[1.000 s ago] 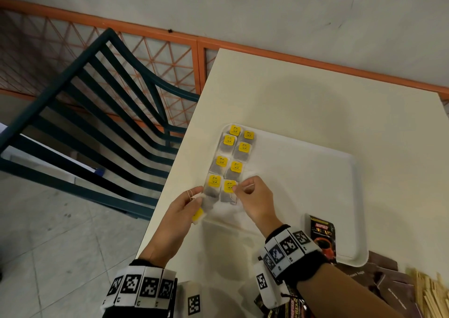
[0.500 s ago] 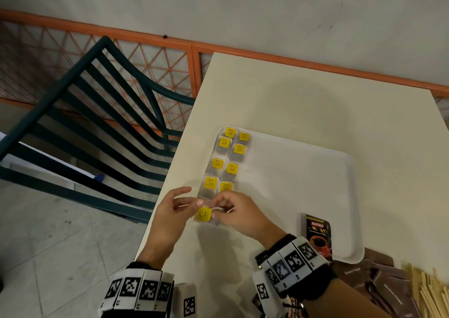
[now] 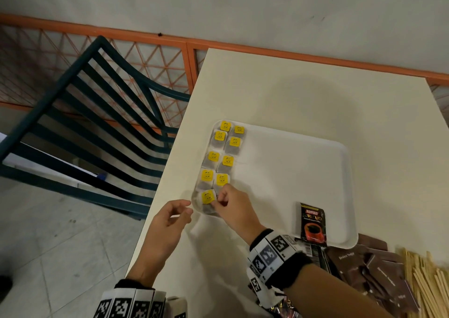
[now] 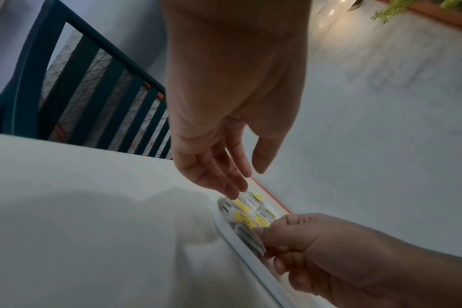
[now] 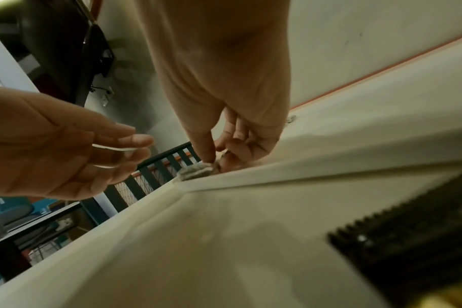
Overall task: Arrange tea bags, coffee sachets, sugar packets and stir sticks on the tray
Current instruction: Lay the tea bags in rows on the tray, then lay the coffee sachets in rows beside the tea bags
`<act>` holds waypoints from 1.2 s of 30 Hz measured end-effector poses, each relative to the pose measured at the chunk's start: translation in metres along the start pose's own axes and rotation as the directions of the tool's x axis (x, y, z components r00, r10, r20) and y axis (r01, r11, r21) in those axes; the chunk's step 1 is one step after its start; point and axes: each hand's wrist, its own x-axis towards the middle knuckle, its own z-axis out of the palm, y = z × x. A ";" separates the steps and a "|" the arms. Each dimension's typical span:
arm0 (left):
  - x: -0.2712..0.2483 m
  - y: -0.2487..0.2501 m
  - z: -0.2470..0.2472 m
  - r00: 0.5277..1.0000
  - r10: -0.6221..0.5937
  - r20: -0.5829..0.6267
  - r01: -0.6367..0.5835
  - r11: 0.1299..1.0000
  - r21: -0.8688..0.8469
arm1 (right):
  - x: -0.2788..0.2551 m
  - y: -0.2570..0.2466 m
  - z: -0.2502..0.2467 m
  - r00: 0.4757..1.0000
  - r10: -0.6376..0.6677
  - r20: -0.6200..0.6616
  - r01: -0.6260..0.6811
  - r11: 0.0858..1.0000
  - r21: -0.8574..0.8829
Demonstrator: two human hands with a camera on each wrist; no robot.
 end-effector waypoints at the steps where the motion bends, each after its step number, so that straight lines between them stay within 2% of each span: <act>1: -0.002 0.000 0.002 1.000 0.002 0.011 -0.002 1.000 0.014 | -0.002 -0.001 -0.003 1.000 -0.020 0.010 0.021 0.999 -0.027; 5: -0.010 0.008 0.022 0.994 0.024 0.102 -0.033 0.996 0.082 | -0.015 -0.001 -0.036 0.998 -0.051 -0.025 0.048 0.991 -0.124; 9: -0.016 0.014 0.056 0.968 0.111 0.224 -0.154 0.971 0.183 | -0.036 0.027 -0.091 0.992 0.031 -0.123 -0.063 0.962 -0.267; 11: -0.021 0.015 0.074 0.933 0.142 0.330 -0.225 0.947 0.228 | -0.050 0.044 -0.115 0.977 0.059 -0.204 -0.130 0.925 -0.356; 14: -0.030 0.012 0.098 0.864 0.132 0.486 -0.348 0.853 0.389 | -0.067 0.063 -0.136 0.940 0.176 -0.293 -0.307 0.815 -0.492; 15: -0.033 0.010 0.104 0.854 0.123 0.506 -0.382 0.808 0.449 | -0.070 0.068 -0.139 0.928 0.242 -0.284 -0.362 0.764 -0.534; 17: -0.038 0.004 0.116 0.868 0.084 0.490 -0.384 0.739 0.553 | -0.072 0.075 -0.142 0.902 0.351 -0.253 -0.433 0.718 -0.545; 20: -0.044 -0.001 0.130 0.909 -0.004 0.417 -0.301 0.685 0.663 | -0.073 0.081 -0.140 0.886 0.398 -0.235 -0.462 0.789 -0.404; 23: -0.049 -0.005 0.141 0.940 -0.015 0.340 -0.223 0.727 0.649 | -0.075 0.082 -0.142 0.893 0.391 -0.223 -0.435 0.876 -0.208; 26: -0.052 -0.005 0.147 0.958 -0.016 0.286 -0.189 0.714 0.674 | -0.078 0.083 -0.150 0.910 0.363 -0.201 -0.389 0.915 -0.107; 28: -0.048 -0.005 0.146 0.963 -0.055 0.265 -0.139 0.740 0.658 | -0.082 0.084 -0.156 0.920 0.356 -0.167 -0.366 0.930 -0.034; 31: -0.041 -0.005 0.140 0.953 -0.029 0.302 -0.138 0.847 0.514 | -0.093 0.078 -0.166 0.941 0.314 -0.125 -0.298 0.946 0.129; 33: -0.040 0.000 0.136 0.952 0.015 0.306 -0.155 0.885 0.439 | -0.100 0.072 -0.171 0.955 0.279 -0.098 -0.254 0.944 0.210; 35: -0.042 0.006 0.131 0.962 -0.007 0.273 -0.082 0.946 0.314 | -0.104 0.063 -0.171 0.964 0.264 -0.027 -0.241 0.913 0.328; 36: -0.043 0.009 0.126 0.959 -0.019 0.282 -0.033 0.983 0.178 | -0.105 0.059 -0.169 0.968 0.251 0.026 -0.241 0.890 0.388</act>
